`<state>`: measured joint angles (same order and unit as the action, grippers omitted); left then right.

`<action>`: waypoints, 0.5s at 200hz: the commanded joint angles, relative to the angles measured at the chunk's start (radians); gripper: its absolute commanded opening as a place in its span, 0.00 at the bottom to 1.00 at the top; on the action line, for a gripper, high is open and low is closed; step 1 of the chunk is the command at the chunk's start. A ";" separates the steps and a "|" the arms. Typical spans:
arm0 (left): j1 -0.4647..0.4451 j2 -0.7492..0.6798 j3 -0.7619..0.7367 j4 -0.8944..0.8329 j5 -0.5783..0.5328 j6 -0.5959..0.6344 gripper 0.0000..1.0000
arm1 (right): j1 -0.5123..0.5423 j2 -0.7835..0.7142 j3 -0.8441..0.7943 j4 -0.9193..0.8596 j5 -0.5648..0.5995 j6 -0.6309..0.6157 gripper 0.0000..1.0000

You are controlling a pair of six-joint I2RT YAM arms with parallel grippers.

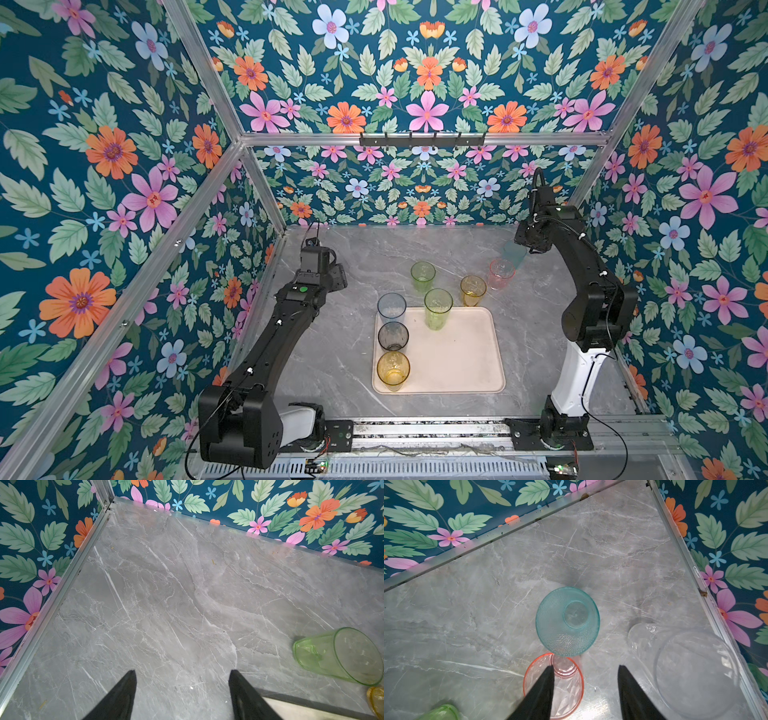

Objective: Place the glasses into the tray
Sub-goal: 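Raise the right gripper and reach to the teal dotted glass near the far corner, then lower the right gripper and close it on the teal glass rim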

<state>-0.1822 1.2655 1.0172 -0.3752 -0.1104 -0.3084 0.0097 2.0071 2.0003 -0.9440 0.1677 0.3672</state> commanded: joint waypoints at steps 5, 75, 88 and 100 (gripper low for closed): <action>0.001 0.013 0.004 0.004 0.008 0.010 0.73 | -0.019 0.017 -0.016 0.022 -0.030 0.029 0.51; 0.001 0.020 0.006 -0.001 0.003 0.010 0.73 | -0.049 0.031 -0.113 0.102 -0.071 0.043 0.51; 0.001 0.020 0.006 -0.001 0.000 0.009 0.73 | -0.051 0.042 -0.112 0.102 -0.075 0.044 0.51; 0.001 0.018 0.005 -0.001 -0.002 0.009 0.73 | -0.051 0.048 -0.109 0.096 -0.070 0.040 0.51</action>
<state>-0.1822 1.2850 1.0183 -0.3752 -0.1070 -0.3084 -0.0422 2.0453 1.8874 -0.8593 0.1081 0.3939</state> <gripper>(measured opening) 0.733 0.513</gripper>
